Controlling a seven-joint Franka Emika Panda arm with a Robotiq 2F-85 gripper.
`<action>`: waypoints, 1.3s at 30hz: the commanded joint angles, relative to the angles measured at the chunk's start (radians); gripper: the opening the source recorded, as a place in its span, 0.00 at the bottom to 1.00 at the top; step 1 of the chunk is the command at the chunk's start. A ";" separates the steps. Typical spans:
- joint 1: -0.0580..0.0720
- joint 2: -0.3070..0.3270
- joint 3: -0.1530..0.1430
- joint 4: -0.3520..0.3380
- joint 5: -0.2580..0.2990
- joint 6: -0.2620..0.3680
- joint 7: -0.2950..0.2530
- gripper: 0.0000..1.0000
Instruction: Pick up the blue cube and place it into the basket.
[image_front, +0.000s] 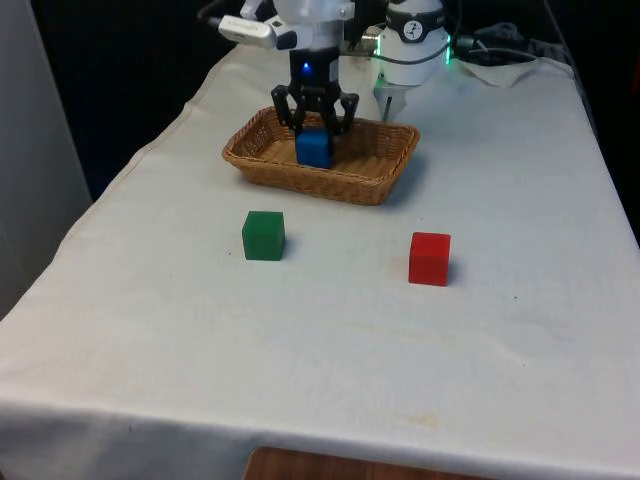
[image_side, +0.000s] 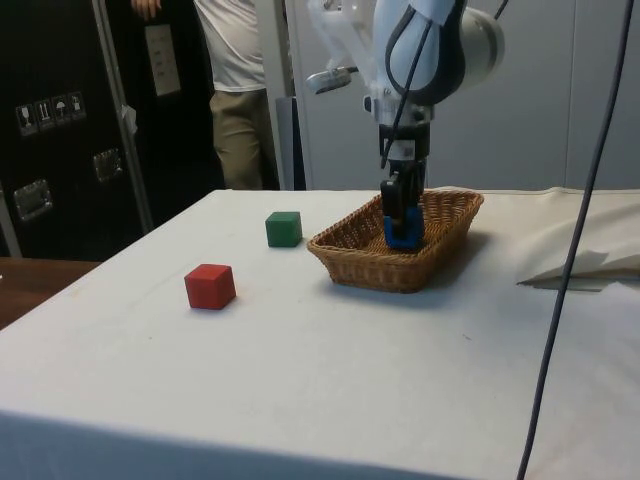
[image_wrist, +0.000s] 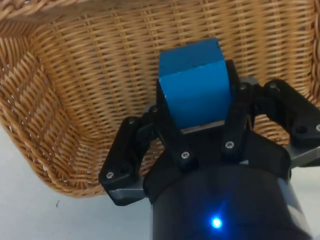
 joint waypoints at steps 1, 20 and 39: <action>0.001 -0.003 0.000 -0.001 0.002 0.004 0.002 0.00; 0.001 -0.002 0.000 0.000 0.000 -0.001 -0.001 1.00; 0.001 -0.121 -0.004 0.049 -0.040 -0.146 0.015 1.00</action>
